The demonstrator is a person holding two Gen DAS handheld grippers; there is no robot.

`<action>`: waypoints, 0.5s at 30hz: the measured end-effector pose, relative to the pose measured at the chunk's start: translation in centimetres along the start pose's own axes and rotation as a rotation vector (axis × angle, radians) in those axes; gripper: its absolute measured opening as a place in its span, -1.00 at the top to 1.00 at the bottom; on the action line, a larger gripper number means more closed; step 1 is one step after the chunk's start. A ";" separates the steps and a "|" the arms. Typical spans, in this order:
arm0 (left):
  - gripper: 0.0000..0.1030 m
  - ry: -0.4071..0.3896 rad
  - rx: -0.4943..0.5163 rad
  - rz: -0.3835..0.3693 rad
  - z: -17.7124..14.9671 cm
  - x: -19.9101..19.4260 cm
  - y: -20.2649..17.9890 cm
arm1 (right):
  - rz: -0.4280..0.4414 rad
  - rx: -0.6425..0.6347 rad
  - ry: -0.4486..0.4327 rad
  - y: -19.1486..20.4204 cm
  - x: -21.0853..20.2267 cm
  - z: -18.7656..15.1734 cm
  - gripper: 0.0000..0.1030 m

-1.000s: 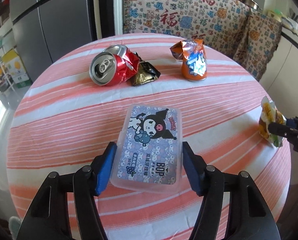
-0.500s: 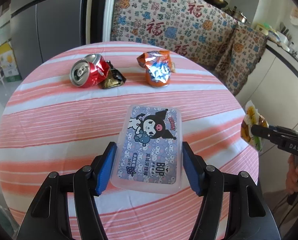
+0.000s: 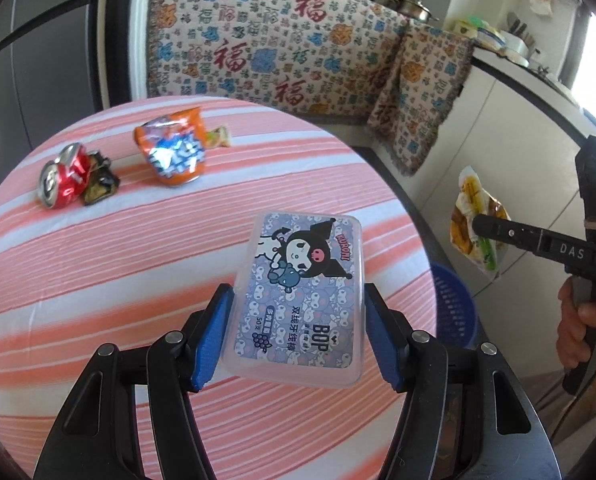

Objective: Collect trash
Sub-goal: 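Carry box and snack bag over the blue wastebasket and open both grippers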

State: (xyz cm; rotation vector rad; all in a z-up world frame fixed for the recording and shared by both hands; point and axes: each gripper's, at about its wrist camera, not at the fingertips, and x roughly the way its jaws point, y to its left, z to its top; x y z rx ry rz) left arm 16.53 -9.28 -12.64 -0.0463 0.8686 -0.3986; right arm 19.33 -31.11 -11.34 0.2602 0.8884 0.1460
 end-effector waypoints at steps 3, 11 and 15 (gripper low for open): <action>-0.26 0.012 0.033 -0.047 0.7 1.0 -3.3 | -0.047 0.033 -0.025 -2.7 -1.7 0.2 0.37; -0.26 0.050 0.144 -0.140 2.6 4.6 -12.5 | -0.194 0.115 -0.032 -10.6 -4.8 -0.7 0.37; -0.26 0.073 0.183 -0.188 3.0 7.0 -17.0 | -0.252 0.164 -0.036 -14.5 -5.4 -1.0 0.37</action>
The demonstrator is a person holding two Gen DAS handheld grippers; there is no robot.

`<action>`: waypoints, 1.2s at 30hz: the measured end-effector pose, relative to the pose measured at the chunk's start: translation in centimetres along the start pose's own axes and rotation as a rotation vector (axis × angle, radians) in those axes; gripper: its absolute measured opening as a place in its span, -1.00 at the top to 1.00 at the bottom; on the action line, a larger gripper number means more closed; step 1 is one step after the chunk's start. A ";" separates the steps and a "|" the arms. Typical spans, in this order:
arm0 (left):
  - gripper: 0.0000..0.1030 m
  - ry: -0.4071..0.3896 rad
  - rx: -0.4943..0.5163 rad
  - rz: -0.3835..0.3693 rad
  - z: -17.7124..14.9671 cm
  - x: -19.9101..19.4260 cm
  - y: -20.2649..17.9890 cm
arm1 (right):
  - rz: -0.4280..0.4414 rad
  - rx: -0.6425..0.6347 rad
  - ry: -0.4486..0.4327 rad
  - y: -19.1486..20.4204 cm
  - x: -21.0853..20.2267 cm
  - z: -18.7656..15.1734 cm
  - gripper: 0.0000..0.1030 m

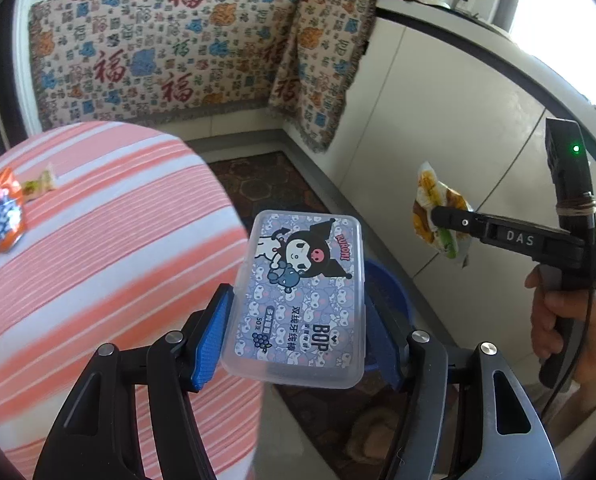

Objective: Collect trash
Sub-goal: 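Carry box and snack bag over the blue wastebasket and open both grippers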

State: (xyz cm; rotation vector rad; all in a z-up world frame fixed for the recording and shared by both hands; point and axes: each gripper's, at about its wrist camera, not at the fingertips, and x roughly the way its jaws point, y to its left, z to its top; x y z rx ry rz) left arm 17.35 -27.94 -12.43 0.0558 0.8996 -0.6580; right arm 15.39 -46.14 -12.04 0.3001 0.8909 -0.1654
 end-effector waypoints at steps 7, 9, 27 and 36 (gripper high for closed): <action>-0.26 0.055 0.057 -0.044 0.5 5.6 -5.6 | -0.045 0.129 0.008 -6.8 2.3 -1.8 0.37; -0.26 0.067 0.067 -0.052 0.5 6.9 -6.6 | -0.033 0.169 0.027 -8.2 3.0 -2.2 0.37; -0.35 0.143 0.124 -0.061 0.4 15.2 -9.7 | -0.004 0.311 0.034 -13.0 5.6 -2.7 0.18; -0.70 0.132 0.058 -0.085 1.5 14.3 -8.1 | -0.060 0.308 -0.096 -13.0 3.6 -1.6 -0.18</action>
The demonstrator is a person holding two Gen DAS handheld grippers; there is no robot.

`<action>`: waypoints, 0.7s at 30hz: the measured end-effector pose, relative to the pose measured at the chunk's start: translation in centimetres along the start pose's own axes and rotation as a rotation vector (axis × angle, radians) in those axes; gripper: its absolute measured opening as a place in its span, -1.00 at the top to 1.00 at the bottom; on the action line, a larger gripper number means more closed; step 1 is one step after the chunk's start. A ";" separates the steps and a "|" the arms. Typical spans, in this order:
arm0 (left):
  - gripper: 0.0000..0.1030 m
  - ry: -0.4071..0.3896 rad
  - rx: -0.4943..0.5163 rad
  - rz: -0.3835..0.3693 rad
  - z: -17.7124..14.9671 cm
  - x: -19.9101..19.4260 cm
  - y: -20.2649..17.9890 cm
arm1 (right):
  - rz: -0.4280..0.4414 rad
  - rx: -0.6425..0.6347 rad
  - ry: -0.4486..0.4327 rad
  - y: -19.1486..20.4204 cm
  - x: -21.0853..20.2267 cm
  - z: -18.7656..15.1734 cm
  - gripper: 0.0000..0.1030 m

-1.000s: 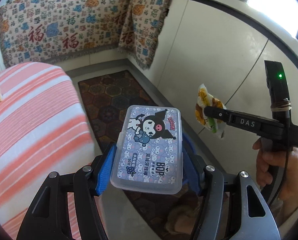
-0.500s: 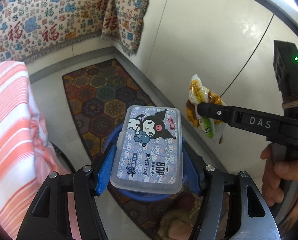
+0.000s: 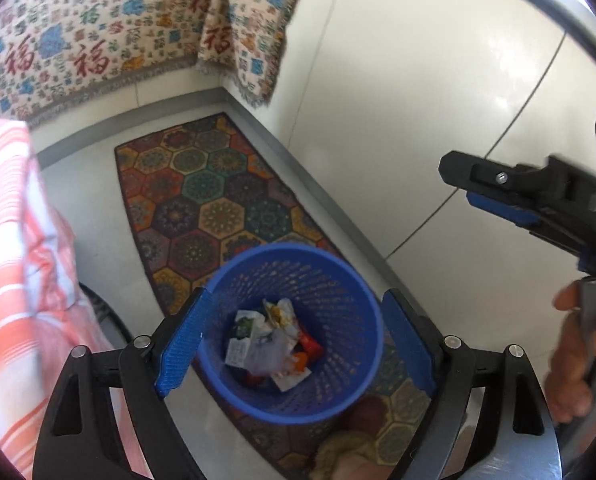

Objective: Collect trash
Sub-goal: 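Carry box and snack bag over the blue wastebasket and open both grippers, then move both open grippers back over the table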

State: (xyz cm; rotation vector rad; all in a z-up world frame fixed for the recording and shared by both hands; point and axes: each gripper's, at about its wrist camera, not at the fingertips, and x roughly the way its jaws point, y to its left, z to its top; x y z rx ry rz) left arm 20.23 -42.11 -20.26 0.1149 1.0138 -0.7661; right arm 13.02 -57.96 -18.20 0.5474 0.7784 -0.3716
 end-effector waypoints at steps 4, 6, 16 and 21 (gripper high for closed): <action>-0.72 -0.058 -0.011 0.020 -0.7 -5.1 1.5 | -0.033 -0.073 -0.057 1.9 -0.9 0.6 -0.17; -0.82 -0.085 -0.009 0.046 -1.8 -8.2 2.7 | -0.034 -0.103 -0.076 3.0 -1.3 0.8 -0.17; -0.87 -0.039 -0.119 0.360 -11.5 -17.2 16.0 | 0.085 -0.392 -0.052 16.0 -1.0 -3.2 -0.18; -0.87 -0.041 -0.215 0.470 -15.4 -20.5 22.8 | 0.172 -0.617 0.001 24.6 -0.6 -9.5 -0.17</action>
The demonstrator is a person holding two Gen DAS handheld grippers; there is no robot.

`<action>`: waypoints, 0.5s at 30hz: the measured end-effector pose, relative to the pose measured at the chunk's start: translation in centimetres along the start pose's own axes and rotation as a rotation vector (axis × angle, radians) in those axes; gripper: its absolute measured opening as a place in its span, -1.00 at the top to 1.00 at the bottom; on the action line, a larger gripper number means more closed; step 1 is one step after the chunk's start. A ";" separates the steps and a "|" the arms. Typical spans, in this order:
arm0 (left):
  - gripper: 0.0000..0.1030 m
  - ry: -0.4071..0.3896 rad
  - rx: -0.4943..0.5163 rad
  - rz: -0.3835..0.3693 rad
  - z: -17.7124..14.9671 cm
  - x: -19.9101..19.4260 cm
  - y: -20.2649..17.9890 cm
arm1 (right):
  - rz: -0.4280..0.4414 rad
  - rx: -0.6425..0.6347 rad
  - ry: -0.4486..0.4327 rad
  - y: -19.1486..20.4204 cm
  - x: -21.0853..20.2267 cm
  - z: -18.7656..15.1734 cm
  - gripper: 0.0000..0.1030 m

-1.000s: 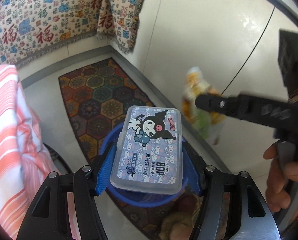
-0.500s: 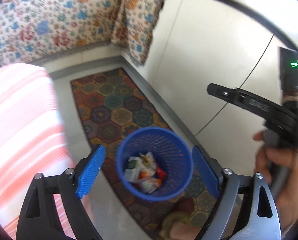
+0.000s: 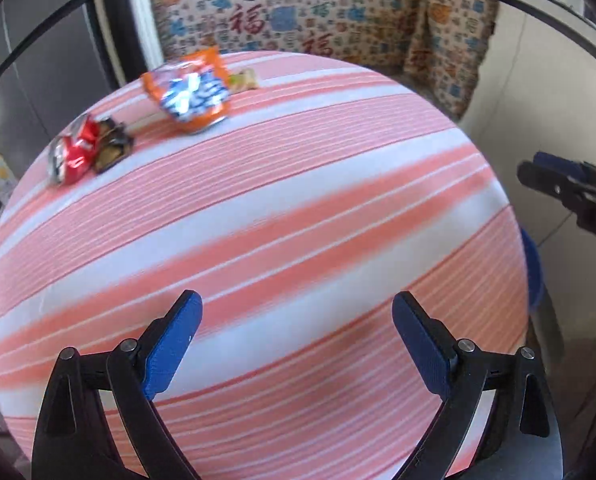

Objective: Collect trash
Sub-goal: 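Move both open grippers back over the table, then grasp the orange snack bag with the right gripper while the left gripper approaches the red can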

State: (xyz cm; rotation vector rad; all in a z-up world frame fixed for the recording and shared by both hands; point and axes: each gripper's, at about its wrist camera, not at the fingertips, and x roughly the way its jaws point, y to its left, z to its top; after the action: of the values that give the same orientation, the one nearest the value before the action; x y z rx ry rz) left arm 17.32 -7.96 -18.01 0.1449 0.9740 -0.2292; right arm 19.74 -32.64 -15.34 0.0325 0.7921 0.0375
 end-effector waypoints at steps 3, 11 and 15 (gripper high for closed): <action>-0.87 0.005 -0.044 0.038 -0.7 0.2 4.1 | 0.069 -0.074 0.038 5.3 1.2 -1.0 -0.17; -0.94 0.019 -0.139 0.093 -1.1 1.0 11.9 | 0.113 -0.175 0.103 15.3 3.7 -2.9 -0.31; -0.99 -0.011 -0.187 0.127 -1.5 1.2 14.5 | 0.118 -0.174 0.138 18.0 5.1 -1.4 -0.31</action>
State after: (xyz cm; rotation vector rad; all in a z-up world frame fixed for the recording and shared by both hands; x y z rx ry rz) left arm 20.51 6.19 -19.56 0.0337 0.9659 -0.0218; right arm 21.91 -14.45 -19.20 -0.0888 0.9213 0.2223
